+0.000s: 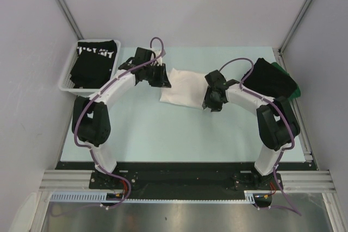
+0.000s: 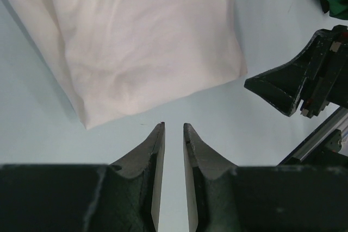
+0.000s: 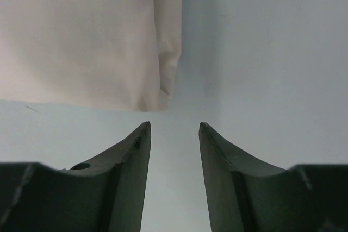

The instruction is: Fold and stack the t-shirts

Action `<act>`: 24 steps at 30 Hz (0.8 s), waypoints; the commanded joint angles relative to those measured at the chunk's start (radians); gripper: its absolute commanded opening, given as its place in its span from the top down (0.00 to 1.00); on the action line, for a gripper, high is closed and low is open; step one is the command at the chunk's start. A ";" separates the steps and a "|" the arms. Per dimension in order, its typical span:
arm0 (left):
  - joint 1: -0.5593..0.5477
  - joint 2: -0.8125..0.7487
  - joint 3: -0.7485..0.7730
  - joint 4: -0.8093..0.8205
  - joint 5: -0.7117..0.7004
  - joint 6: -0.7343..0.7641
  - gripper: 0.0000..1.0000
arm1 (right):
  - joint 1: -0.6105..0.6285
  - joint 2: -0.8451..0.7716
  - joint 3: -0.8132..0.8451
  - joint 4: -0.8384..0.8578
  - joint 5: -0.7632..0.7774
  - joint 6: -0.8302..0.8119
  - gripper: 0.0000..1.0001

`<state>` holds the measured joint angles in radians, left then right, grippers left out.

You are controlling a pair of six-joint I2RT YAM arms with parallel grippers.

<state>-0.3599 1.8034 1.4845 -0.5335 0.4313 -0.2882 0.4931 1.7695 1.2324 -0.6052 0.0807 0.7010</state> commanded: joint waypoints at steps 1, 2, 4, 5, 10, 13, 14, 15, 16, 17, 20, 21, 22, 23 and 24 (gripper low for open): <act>0.001 -0.072 -0.012 -0.011 0.009 0.027 0.75 | -0.011 -0.042 -0.039 0.105 0.021 0.063 0.54; 0.002 -0.072 -0.015 -0.016 0.009 0.027 0.75 | -0.011 -0.044 -0.059 0.129 0.019 0.072 0.54; 0.001 -0.076 -0.018 -0.020 0.009 0.027 0.75 | -0.011 -0.048 -0.077 0.160 0.021 0.092 0.54; 0.001 -0.079 -0.018 -0.020 0.007 0.027 0.75 | -0.011 -0.054 -0.088 0.173 0.024 0.098 0.54; 0.002 -0.076 -0.010 -0.029 0.006 0.032 0.75 | -0.013 -0.076 -0.175 0.267 0.027 0.138 0.54; 0.001 -0.076 -0.012 -0.029 0.007 0.031 0.75 | -0.013 -0.082 -0.215 0.315 0.019 0.158 0.54; 0.001 -0.073 -0.010 -0.029 0.009 0.032 0.75 | -0.013 -0.082 -0.224 0.330 0.013 0.161 0.54; 0.001 -0.073 -0.015 -0.031 0.009 0.032 0.75 | -0.013 -0.082 -0.234 0.344 0.011 0.166 0.54; 0.001 -0.073 -0.016 -0.029 0.007 0.032 0.75 | -0.013 -0.085 -0.250 0.370 0.002 0.176 0.54; 0.002 -0.075 -0.018 -0.029 0.009 0.032 0.75 | -0.013 -0.085 -0.258 0.386 -0.002 0.178 0.55; 0.001 -0.073 -0.023 -0.028 0.012 0.032 0.75 | -0.013 -0.102 -0.275 0.418 -0.004 0.192 0.55; 0.001 -0.073 -0.027 -0.028 0.014 0.032 0.76 | -0.014 -0.111 -0.277 0.424 -0.002 0.196 0.55; 0.001 -0.073 -0.029 -0.025 0.017 0.031 0.75 | -0.016 -0.116 -0.280 0.432 -0.007 0.196 0.55; 0.002 -0.069 -0.030 -0.022 0.018 0.029 0.75 | -0.019 -0.119 -0.284 0.435 -0.006 0.199 0.55; 0.001 -0.070 -0.030 -0.022 0.020 0.030 0.75 | -0.021 -0.123 -0.287 0.441 -0.004 0.201 0.55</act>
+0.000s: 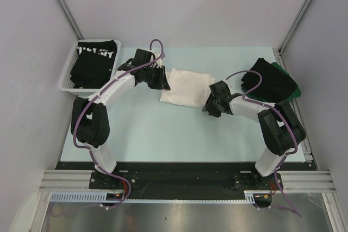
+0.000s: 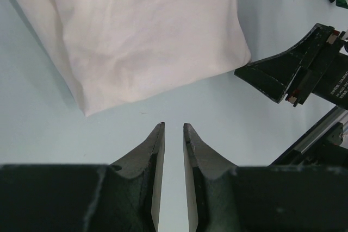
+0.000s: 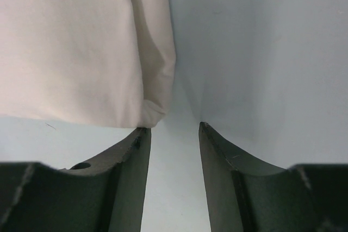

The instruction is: Fold and stack the t-shirts

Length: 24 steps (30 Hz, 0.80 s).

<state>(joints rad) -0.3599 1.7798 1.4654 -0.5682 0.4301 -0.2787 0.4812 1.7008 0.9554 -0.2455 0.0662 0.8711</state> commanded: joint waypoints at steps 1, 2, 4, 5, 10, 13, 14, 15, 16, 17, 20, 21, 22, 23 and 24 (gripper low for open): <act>0.001 -0.043 -0.013 0.014 0.019 0.019 0.75 | -0.010 -0.059 -0.015 0.087 0.007 0.031 0.55; 0.001 -0.040 -0.011 0.014 0.021 0.019 0.75 | -0.012 -0.064 -0.023 0.094 0.006 0.034 0.55; 0.001 -0.037 -0.007 0.013 0.025 0.018 0.75 | -0.021 -0.069 -0.036 0.113 -0.002 0.046 0.55; 0.001 -0.033 -0.008 0.014 0.027 0.018 0.76 | -0.024 -0.072 -0.043 0.123 -0.005 0.052 0.55; 0.001 -0.028 -0.004 0.011 0.027 0.018 0.76 | -0.044 -0.059 -0.084 0.175 -0.046 0.091 0.55; 0.001 -0.030 -0.004 0.011 0.029 0.018 0.76 | -0.044 -0.052 -0.098 0.189 -0.055 0.106 0.55; 0.001 -0.028 -0.004 0.011 0.029 0.018 0.76 | -0.044 -0.052 -0.102 0.193 -0.055 0.109 0.55; 0.001 -0.028 -0.004 0.011 0.029 0.018 0.76 | -0.044 -0.052 -0.107 0.207 -0.055 0.114 0.56; 0.002 -0.026 -0.004 0.013 0.030 0.018 0.76 | -0.044 -0.055 -0.113 0.213 -0.055 0.121 0.56; 0.003 -0.025 -0.005 0.011 0.030 0.019 0.76 | -0.044 -0.056 -0.118 0.218 -0.055 0.127 0.56; 0.001 -0.023 -0.008 0.011 0.032 0.018 0.75 | -0.044 -0.067 -0.132 0.235 -0.083 0.143 0.56; 0.002 -0.022 -0.008 0.014 0.030 0.018 0.76 | -0.046 -0.072 -0.135 0.267 -0.089 0.144 0.56; 0.001 -0.023 -0.008 0.013 0.030 0.018 0.75 | -0.046 -0.073 -0.135 0.270 -0.092 0.149 0.56; 0.002 -0.023 -0.008 0.013 0.032 0.018 0.76 | -0.049 -0.078 -0.136 0.273 -0.097 0.154 0.56; 0.001 -0.020 -0.008 0.013 0.032 0.018 0.76 | -0.052 -0.079 -0.138 0.279 -0.109 0.157 0.57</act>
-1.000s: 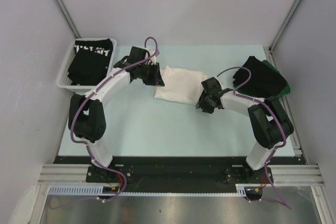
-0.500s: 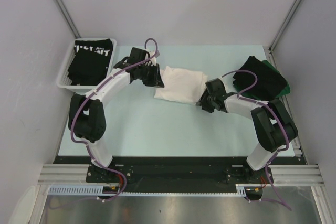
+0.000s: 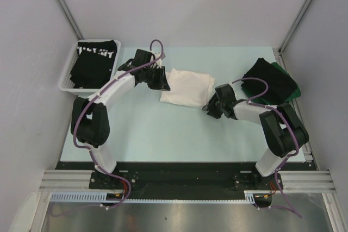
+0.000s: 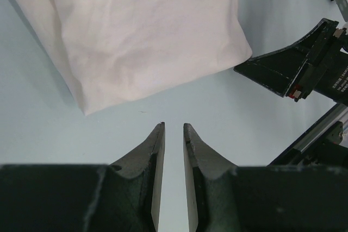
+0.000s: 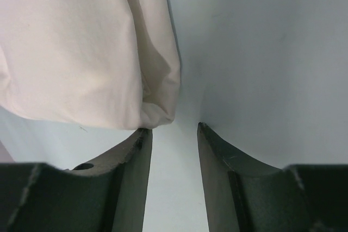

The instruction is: Fold and stack the t-shirts

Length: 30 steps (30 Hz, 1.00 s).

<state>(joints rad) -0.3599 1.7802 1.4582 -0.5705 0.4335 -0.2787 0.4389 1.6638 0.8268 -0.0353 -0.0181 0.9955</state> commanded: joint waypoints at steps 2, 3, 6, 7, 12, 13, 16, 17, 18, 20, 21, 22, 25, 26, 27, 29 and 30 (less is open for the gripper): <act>0.001 -0.022 0.001 0.015 0.028 0.018 0.76 | -0.008 -0.050 -0.009 0.071 -0.026 0.032 0.57; 0.001 -0.021 -0.001 0.015 0.030 0.018 0.76 | -0.008 -0.050 -0.009 0.069 -0.023 0.031 0.57; 0.003 -0.018 -0.002 0.017 0.031 0.016 0.76 | -0.009 -0.045 -0.011 0.078 -0.022 0.026 0.57; 0.001 -0.018 -0.004 0.018 0.034 0.015 0.76 | -0.009 -0.035 -0.009 0.080 -0.023 0.026 0.57; 0.001 -0.019 -0.002 0.017 0.033 0.016 0.76 | -0.011 0.001 -0.018 0.116 -0.042 0.041 0.63; 0.001 -0.021 -0.002 0.017 0.031 0.018 0.76 | -0.011 0.008 -0.018 0.124 -0.046 0.049 0.65; 0.003 -0.024 -0.004 0.017 0.027 0.021 0.76 | -0.012 0.033 -0.026 0.144 -0.054 0.063 0.70; 0.001 -0.024 -0.004 0.015 0.025 0.021 0.76 | -0.009 0.042 -0.026 0.150 -0.054 0.066 0.71; 0.002 -0.025 -0.004 0.014 0.024 0.022 0.76 | -0.009 0.045 -0.028 0.158 -0.059 0.068 0.72; 0.001 -0.027 -0.004 0.014 0.024 0.024 0.76 | -0.009 0.057 -0.029 0.166 -0.063 0.065 0.70; 0.002 -0.028 -0.004 0.014 0.022 0.024 0.76 | -0.008 0.060 -0.028 0.167 -0.063 0.065 0.64; 0.003 -0.027 -0.004 0.012 0.021 0.024 0.76 | -0.008 0.062 -0.028 0.166 -0.063 0.065 0.61; 0.002 -0.028 -0.004 0.012 0.022 0.026 0.76 | -0.008 0.059 -0.029 0.150 -0.060 0.065 0.48; 0.001 -0.028 -0.002 0.014 0.022 0.026 0.76 | -0.006 0.056 -0.029 0.143 -0.056 0.055 0.46; 0.001 -0.024 -0.002 0.012 0.024 0.026 0.76 | -0.005 0.045 -0.029 0.134 -0.046 0.052 0.41; 0.001 -0.024 -0.001 0.015 0.027 0.024 0.76 | -0.005 0.037 -0.029 0.115 -0.033 0.034 0.39; 0.001 -0.021 -0.001 0.014 0.025 0.024 0.76 | -0.006 0.037 -0.029 0.110 -0.031 0.031 0.39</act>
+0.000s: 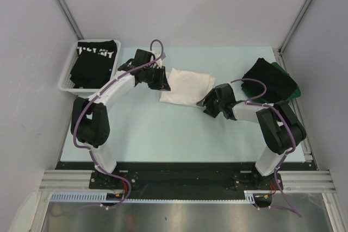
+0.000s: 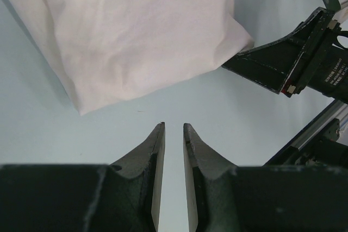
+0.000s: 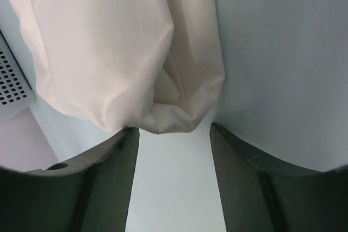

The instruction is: Fold and stack the t-shirts

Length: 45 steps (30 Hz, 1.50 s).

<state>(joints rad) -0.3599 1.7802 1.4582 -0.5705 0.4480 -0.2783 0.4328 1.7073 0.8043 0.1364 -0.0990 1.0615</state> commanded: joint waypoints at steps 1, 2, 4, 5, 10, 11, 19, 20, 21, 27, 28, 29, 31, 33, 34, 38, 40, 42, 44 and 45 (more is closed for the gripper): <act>0.001 -0.019 0.002 0.011 0.009 0.024 0.76 | 0.001 -0.005 -0.007 -0.063 0.051 -0.040 0.39; 0.002 -0.019 0.004 0.012 0.009 0.024 0.76 | 0.000 -0.003 -0.007 -0.061 0.050 -0.043 0.41; 0.001 -0.015 0.007 0.011 0.011 0.022 0.76 | 0.000 0.003 -0.007 -0.055 0.047 -0.046 0.47; 0.001 -0.015 0.008 0.009 0.012 0.024 0.76 | 0.000 0.006 -0.005 -0.054 0.044 -0.044 0.56; 0.001 -0.013 0.021 -0.005 0.008 0.027 0.76 | 0.000 0.014 -0.007 -0.038 0.036 -0.043 0.71; 0.001 -0.011 0.022 -0.006 0.008 0.028 0.76 | 0.001 0.017 -0.007 -0.038 0.035 -0.043 0.74; 0.003 -0.016 0.025 -0.014 -0.002 0.034 0.76 | -0.005 0.026 -0.007 -0.031 0.030 -0.051 0.64; 0.003 -0.016 0.024 -0.017 -0.006 0.036 0.76 | -0.005 0.026 -0.007 -0.032 0.031 -0.052 0.62; 0.001 -0.016 0.025 -0.017 -0.008 0.036 0.76 | -0.005 0.025 -0.007 -0.034 0.035 -0.054 0.62; 0.001 -0.018 0.025 -0.020 -0.009 0.039 0.76 | -0.006 0.028 -0.007 -0.029 0.048 -0.075 0.69; 0.001 -0.018 0.024 -0.022 -0.009 0.039 0.76 | -0.005 0.026 -0.005 -0.029 0.054 -0.077 0.74; 0.001 -0.016 0.024 -0.022 -0.011 0.039 0.76 | -0.006 0.026 -0.005 -0.026 0.056 -0.080 0.84; 0.001 -0.018 0.025 -0.023 -0.011 0.039 0.76 | -0.011 0.029 -0.007 -0.024 0.053 -0.081 0.91; 0.001 -0.018 0.024 -0.023 -0.011 0.039 0.76 | -0.014 0.031 -0.007 -0.026 0.053 -0.084 0.98; 0.001 -0.018 0.024 -0.023 -0.011 0.039 0.76 | -0.014 0.031 -0.005 -0.026 0.053 -0.084 1.00; 0.002 -0.018 0.022 -0.025 -0.008 0.037 0.76 | -0.017 0.017 -0.005 -0.032 0.053 -0.089 1.00; 0.003 -0.016 0.022 -0.022 -0.003 0.037 0.76 | -0.020 0.003 -0.005 -0.041 0.044 -0.090 1.00; -0.001 -0.015 0.022 -0.019 -0.002 0.036 0.76 | -0.020 -0.026 -0.007 -0.060 0.035 -0.087 1.00; -0.001 -0.016 0.022 -0.017 0.001 0.033 0.76 | -0.020 -0.057 -0.007 -0.084 0.025 -0.090 1.00; -0.001 -0.016 0.021 -0.014 0.001 0.033 0.76 | -0.020 -0.067 -0.007 -0.110 0.025 -0.093 1.00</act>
<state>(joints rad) -0.3599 1.7802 1.4582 -0.5941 0.4404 -0.2607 0.4213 1.7168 0.8001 0.0990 -0.0875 0.9916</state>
